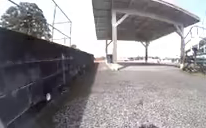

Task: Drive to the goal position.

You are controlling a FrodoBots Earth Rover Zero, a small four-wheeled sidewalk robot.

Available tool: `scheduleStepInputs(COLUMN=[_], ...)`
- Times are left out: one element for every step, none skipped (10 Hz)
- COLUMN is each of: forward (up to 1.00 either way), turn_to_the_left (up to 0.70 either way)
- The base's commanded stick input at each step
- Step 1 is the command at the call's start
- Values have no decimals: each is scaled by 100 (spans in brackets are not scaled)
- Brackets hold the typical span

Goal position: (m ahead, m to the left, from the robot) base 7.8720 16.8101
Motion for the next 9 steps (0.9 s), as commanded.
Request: scheduleStepInputs(forward=[85, 85, 85, 85, 85, 85, 85, 85, 85], turn_to_the_left=[0, 0, 0, 0, 0, 0, 0, 0, 20])
